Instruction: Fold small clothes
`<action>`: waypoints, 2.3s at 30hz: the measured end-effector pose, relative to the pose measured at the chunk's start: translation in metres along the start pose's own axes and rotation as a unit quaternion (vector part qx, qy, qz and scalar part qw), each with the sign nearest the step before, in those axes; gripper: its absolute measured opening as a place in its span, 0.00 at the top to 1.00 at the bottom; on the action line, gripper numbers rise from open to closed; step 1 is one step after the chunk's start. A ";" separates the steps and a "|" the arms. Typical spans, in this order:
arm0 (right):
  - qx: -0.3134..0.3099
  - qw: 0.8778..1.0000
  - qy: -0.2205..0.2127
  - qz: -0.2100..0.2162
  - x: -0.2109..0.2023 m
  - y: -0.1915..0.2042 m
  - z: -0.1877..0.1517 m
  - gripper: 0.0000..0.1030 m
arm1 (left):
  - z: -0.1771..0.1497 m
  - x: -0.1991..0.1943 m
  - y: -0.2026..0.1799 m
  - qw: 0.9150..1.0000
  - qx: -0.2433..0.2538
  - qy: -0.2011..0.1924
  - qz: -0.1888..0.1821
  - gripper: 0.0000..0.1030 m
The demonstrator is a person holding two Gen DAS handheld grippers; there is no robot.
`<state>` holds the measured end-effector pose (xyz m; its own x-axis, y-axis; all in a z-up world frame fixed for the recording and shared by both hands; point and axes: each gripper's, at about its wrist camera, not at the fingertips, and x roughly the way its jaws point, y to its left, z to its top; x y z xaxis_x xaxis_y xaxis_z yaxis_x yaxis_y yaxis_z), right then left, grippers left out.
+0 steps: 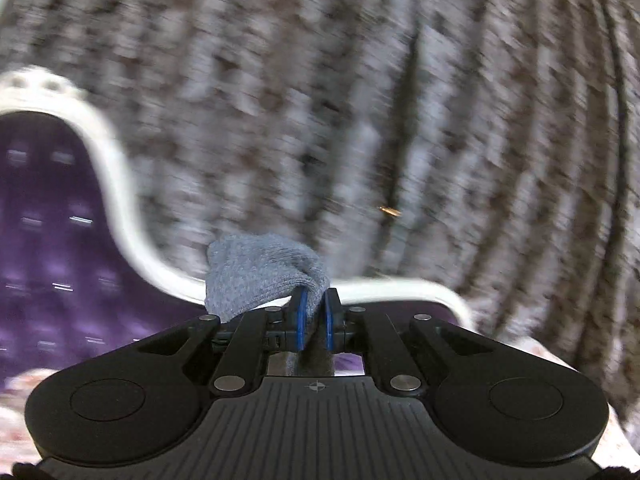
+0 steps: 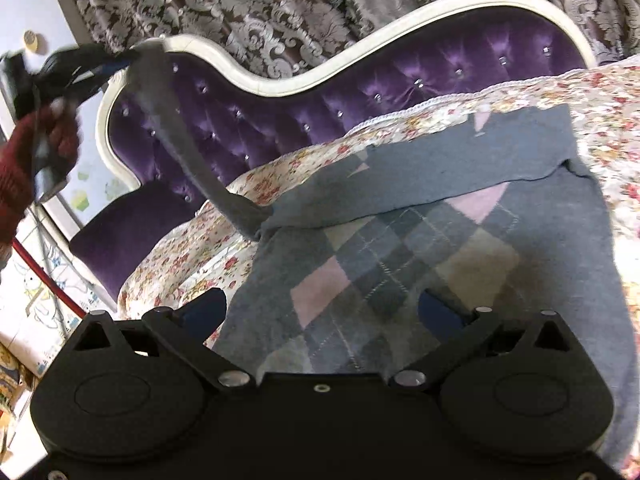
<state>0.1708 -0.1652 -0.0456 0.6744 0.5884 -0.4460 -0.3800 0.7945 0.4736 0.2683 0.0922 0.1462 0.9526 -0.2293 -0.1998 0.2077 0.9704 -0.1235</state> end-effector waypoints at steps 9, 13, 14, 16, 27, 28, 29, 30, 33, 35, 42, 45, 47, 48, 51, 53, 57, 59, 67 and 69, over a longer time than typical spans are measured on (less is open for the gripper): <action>0.027 0.999 -0.019 -0.019 -0.024 -0.033 -0.002 0.00 | -0.123 0.118 -0.121 0.983 0.029 0.144 -0.106 0.90; 0.044 0.998 -0.021 -0.030 -0.030 -0.049 -0.002 0.01 | -0.163 0.135 -0.135 0.968 0.024 0.212 -0.130 0.62; 0.047 0.998 -0.022 -0.032 -0.032 -0.052 -0.002 0.00 | -0.165 0.130 -0.134 0.967 0.022 0.214 -0.140 0.60; 0.050 0.998 -0.023 -0.037 -0.034 -0.056 -0.001 0.01 | -0.163 0.111 -0.132 0.967 0.030 0.202 -0.153 0.58; 0.002 0.998 -0.037 -0.054 -0.021 -0.060 0.037 0.01 | -0.176 0.065 -0.026 0.984 0.015 0.174 0.039 0.43; -0.005 0.998 -0.036 -0.055 -0.016 -0.060 0.043 0.01 | -0.181 0.065 -0.013 0.982 0.008 0.180 0.058 0.43; -0.013 0.998 -0.036 -0.057 -0.011 -0.061 0.050 0.01 | -0.186 0.067 -0.001 0.980 -0.001 0.186 0.076 0.43; -0.023 0.997 -0.034 -0.060 -0.004 -0.061 0.055 0.01 | -0.190 0.069 0.008 0.977 -0.007 0.192 0.089 0.43; -0.061 0.994 -0.024 -0.082 0.023 -0.058 0.074 0.01 | -0.205 0.079 0.030 0.968 -0.011 0.214 0.127 0.43; -0.085 0.991 -0.018 -0.102 0.046 -0.053 0.087 0.01 | -0.216 0.083 0.042 0.959 -0.008 0.236 0.159 0.39; -0.162 0.968 0.017 -0.189 0.137 -0.043 0.119 0.01 | -0.222 0.071 0.053 0.961 -0.034 0.219 0.166 0.31; -0.177 0.959 0.042 -0.218 0.169 -0.049 0.123 0.01 | -0.225 0.068 0.054 0.962 -0.039 0.212 0.167 0.31; -0.186 0.952 0.061 -0.236 0.181 -0.057 0.124 0.02 | -0.225 0.066 0.054 0.962 -0.043 0.212 0.165 0.31; -0.190 0.947 0.070 -0.248 0.183 -0.063 0.124 0.02 | -0.226 0.067 0.055 0.962 -0.043 0.212 0.165 0.31; -0.195 0.929 0.074 -0.305 0.170 -0.088 0.126 0.02 | -0.227 0.066 0.055 0.963 -0.044 0.209 0.165 0.30; -0.164 0.928 0.067 -0.327 0.147 -0.112 0.128 0.02 | -0.227 0.066 0.055 0.963 -0.045 0.208 0.165 0.30; -0.096 0.926 0.044 -0.362 0.101 -0.150 0.132 0.02 | -0.226 0.066 0.054 0.963 -0.046 0.208 0.166 0.30; -0.066 0.932 0.027 -0.355 0.080 -0.160 0.132 0.02 | -0.226 0.066 0.055 0.963 -0.046 0.208 0.166 0.30; -0.053 0.960 -0.030 -0.274 0.064 -0.141 0.140 0.02 | -0.226 0.066 0.055 0.963 -0.045 0.207 0.166 0.30; -0.061 0.964 -0.015 -0.259 0.076 -0.136 0.142 0.09 | -0.226 0.066 0.055 0.963 -0.045 0.207 0.167 0.30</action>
<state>0.3642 -0.2498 -0.0361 0.8108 0.1056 -0.5758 -0.0578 0.9932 0.1007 0.2920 0.1128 -0.0934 0.7893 0.0647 -0.6106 -0.1321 0.9890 -0.0661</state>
